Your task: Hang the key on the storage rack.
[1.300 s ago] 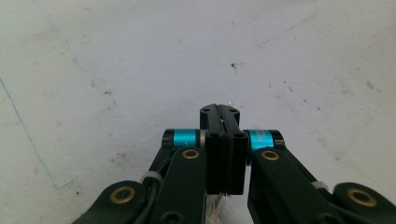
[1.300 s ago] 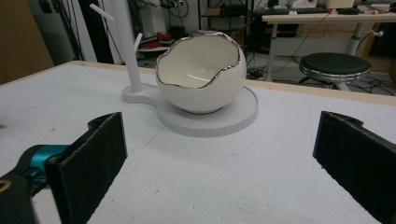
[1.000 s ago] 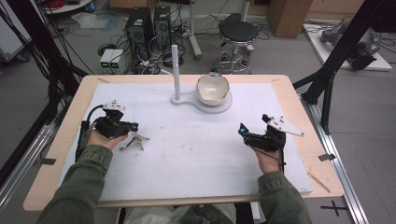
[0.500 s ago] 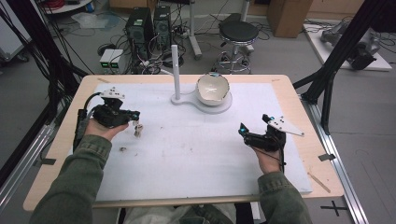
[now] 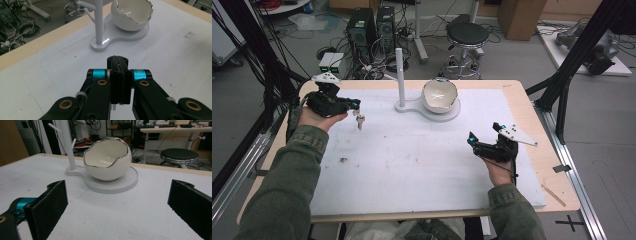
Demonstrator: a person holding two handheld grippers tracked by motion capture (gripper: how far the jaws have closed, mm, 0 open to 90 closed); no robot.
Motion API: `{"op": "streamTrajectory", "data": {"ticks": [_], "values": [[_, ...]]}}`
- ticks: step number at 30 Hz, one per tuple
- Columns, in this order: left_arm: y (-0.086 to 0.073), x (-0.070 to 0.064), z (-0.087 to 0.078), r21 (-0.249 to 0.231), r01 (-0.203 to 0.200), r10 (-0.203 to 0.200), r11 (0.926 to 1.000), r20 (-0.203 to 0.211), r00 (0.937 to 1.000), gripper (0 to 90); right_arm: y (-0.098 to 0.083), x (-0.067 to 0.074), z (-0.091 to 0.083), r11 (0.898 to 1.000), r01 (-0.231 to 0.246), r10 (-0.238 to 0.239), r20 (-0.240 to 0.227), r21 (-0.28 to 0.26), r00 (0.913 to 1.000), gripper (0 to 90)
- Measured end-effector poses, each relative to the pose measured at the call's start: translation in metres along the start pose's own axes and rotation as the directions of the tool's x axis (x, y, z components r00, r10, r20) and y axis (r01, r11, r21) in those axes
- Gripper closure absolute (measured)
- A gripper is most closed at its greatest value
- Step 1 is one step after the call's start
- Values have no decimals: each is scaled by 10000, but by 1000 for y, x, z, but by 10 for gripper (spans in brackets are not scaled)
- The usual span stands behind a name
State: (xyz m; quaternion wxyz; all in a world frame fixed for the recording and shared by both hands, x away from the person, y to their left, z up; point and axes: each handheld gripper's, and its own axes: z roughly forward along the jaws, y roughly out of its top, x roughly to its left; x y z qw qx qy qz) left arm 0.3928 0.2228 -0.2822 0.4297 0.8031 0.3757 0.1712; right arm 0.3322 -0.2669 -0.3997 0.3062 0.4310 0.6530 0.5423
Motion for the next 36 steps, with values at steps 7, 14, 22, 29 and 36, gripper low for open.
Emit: {"op": "streamTrajectory", "data": {"ticks": [7, 14, 22, 29, 36], "values": [[15, 5, -5, -218, -78, 75, 9997, -152, 9999, 892, 0, -1, -1, 10000, -22, 22, 14, -30, 10000, 17], [25, 12, -5, -185, 4, -2, 9998, 123, 9999, 891, 0, 0, 0, 10000, 50, -50, -31, 23, 10000, 17], [46, 9, -3, -237, -347, 356, 9991, 371, 9987, 891, 0, 1, -1, 10000, 33, -33, -21, 32, 10000, 17], [66, 9, -3, -213, -456, 466, 9987, 456, 9979, 891, 0, 2, -3, 10000, 74, -74, -8, 50, 10000, 17], [79, 9, 1, -202, -489, 499, 9986, 522, 9974, 891, 0, -1, -4, 10000, -27, 27, 13, -35, 10000, 17]]}}
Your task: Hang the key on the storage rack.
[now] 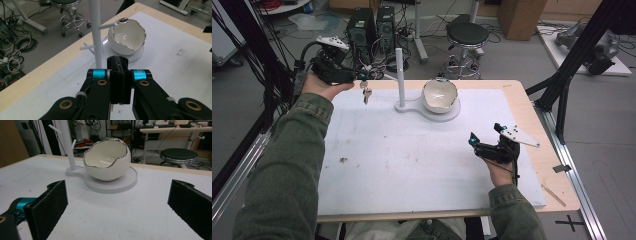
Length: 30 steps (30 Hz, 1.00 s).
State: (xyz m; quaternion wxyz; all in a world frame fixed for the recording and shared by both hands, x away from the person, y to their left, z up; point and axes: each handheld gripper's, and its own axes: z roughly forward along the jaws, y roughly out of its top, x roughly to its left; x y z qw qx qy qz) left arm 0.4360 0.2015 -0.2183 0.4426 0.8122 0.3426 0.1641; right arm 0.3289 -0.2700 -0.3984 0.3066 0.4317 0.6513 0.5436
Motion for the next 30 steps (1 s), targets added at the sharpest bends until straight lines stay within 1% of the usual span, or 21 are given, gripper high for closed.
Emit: {"op": "streamTrajectory", "data": {"ticks": [2, 4, 7, 12, 15, 17, 19, 21, 22, 24, 26, 30], "values": [[2, 0, 0, 1, 24, -24, 10000, 25, 10000, 891, 0, 0, 0, 10000, -60, 60, 37, -29, 10000, 17], [11, 1, 3, 146, -93, 91, 9998, 154, 9998, 891, 0, 0, 0, 10000, -62, 62, 30, -34, 10000, 17], [20, 0, 4, 80, -257, 255, 9996, 270, 9993, 891, 0, 0, 0, 10000, -75, 75, 21, -35, 10000, 17], [33, -5, 8, -25, -424, 425, 9991, 218, 9989, 891, 0, -1, 0, 10000, -91, 91, 13, -25, 10000, 17], [37, -8, 12, -12, -403, 403, 9992, 133, 9991, 891, 0, -1, 0, 9999, -88, 88, -25, -61, 10000, 17], [39, -10, 15, 15, -394, 394, 9992, 81, 9992, 891, 0, -1, 0, 9999, -127, 127, -86, -86, 9999, 17], [41, -12, 19, 42, -375, 374, 9993, 91, 9993, 891, 0, 0, 0, 9998, -170, 169, -153, -84, 9997, 17], [44, -14, 24, 92, -458, 457, 9989, 108, 9989, 891, 0, 0, 1, 9998, -175, 173, -207, -93, 9996, 18], [46, -16, 26, 61, -423, 422, 9991, 109, 9990, 891, 0, 0, 1, 9998, -185, 183, -218, -87, 9996, 18], [49, -17, 31, 71, -505, 504, 9987, 148, 9986, 891, 0, 0, 0, 9998, -203, 201, -243, -80, 9995, 17], [52, -20, 36, 106, -504, 502, 9987, 183, 9986, 891, 0, 0, 0, 9996, -251, 249, -248, -112, 9994, 17], [57, -25, 44, 189, -646, 644, 9977, 102, 9979, 891, 1, -1, -1, 9996, -231, 227, -267, -142, 9994, 17]]}}
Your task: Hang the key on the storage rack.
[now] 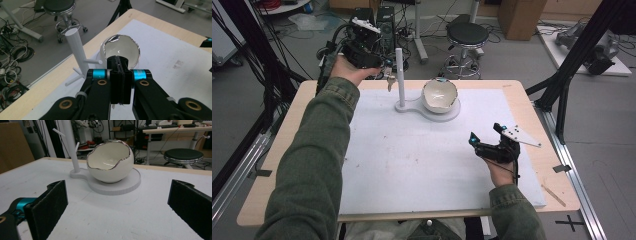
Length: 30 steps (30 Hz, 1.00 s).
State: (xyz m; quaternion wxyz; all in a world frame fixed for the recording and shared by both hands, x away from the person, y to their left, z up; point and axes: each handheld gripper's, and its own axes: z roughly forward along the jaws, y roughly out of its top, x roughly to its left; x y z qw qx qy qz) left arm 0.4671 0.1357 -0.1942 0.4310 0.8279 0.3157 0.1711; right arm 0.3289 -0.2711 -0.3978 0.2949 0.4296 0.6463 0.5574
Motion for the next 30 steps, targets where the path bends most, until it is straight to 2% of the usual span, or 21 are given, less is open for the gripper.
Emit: {"op": "streamTrajectory", "data": {"ticks": [4, 8, 15, 17, 22, 28, 30], "values": [[2, -2, 5, 55, 47, -47, 10000, -97, 9999, 891, 0, 0, 0, 10000, -28, 28, -48, 0, 10000, 17], [3, -2, 11, 195, 138, -131, 9997, -370, 9992, 891, 0, 1, 1, 10000, -61, 61, -155, -4, 9999, 17], [6, 1, 21, 15, 319, -317, 9995, -604, 9977, 891, 0, 0, 2, 10000, -52, 52, -191, -11, 9998, 17], [7, 0, 26, -130, 222, -231, 9997, -676, 9974, 891, 0, 1, 2, 10000, -83, 82, -196, -8, 9998, 17], [9, -4, 37, -65, 215, -219, 9997, -733, 9971, 891, 0, 0, 2, 10000, 6, -7, -217, -19, 9998, 17], [11, -6, 47, -4, 362, -361, 9993, -1073, 9936, 891, 0, 1, 2, 10000, -73, 73, -273, 2, 9996, 17], [13, -8, 50, 44, 551, -540, 9985, -1317, 9898, 891, 0, 1, 1, 10000, -83, 84, -313, 53, 9995, 17]]}}
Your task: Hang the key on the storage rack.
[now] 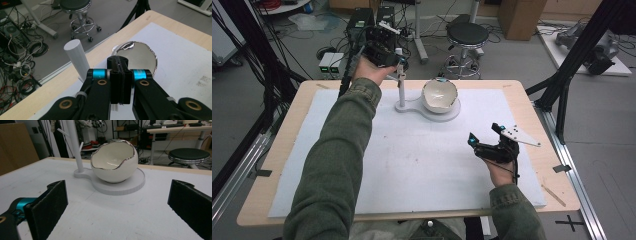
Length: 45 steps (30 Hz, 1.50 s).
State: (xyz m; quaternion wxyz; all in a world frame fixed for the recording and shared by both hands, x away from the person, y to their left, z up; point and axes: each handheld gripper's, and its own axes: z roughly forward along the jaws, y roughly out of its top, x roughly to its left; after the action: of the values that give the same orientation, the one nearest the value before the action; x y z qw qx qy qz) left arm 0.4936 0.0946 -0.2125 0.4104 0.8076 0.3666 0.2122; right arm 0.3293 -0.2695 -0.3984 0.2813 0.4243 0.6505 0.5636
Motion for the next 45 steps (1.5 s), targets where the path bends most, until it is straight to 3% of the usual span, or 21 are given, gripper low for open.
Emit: {"op": "streamTrajectory", "data": {"ticks": [7, 14, 19, 24, 29, 34, 39, 43, 45], "values": [[4, 1, 3, -50, 272, -274, 9996, -421, 9987, 891, 0, 0, 1, 10000, 11, -11, -42, -29, 10000, 17], [3, 4, 10, -78, 459, -462, 9989, -434, 9980, 891, 0, -1, 2, 10000, 30, -30, -62, -42, 10000, 17], [2, 8, 14, -182, 498, -509, 9986, -670, 9965, 891, 0, -1, 2, 10000, 34, -34, -71, -28, 10000, 17], [1, 8, 18, -273, 503, -520, 9984, -639, 9966, 891, 0, -1, 2, 10000, 34, -35, -100, -17, 9999, 17], [-1, 13, 22, -390, 746, -760, 9965, -367, 9964, 891, 0, -1, 2, 10000, 20, -20, -130, 3, 9999, 18], [-5, 17, 25, -621, 694, -704, 9957, -130, 9974, 891, 0, -2, 2, 10000, -26, 27, -104, 37, 9999, 18], [-8, 18, 26, -527, 713, -717, 9961, -58, 9974, 882, -1, -2, 4, 10000, 73, -73, -95, 60, 9999, 18], [-8, 17, 18, -715, 673, -670, 9952, 67, 9977, 792, -1, -1, 5, 10000, 58, -57, -111, 71, 9999, 18], [-8, 14, 14, -816, 485, -507, 9955, -253, 9984, 747, -1, -1, 4, 9999, 81, -80, -117, 83, 9999, 17]]}}
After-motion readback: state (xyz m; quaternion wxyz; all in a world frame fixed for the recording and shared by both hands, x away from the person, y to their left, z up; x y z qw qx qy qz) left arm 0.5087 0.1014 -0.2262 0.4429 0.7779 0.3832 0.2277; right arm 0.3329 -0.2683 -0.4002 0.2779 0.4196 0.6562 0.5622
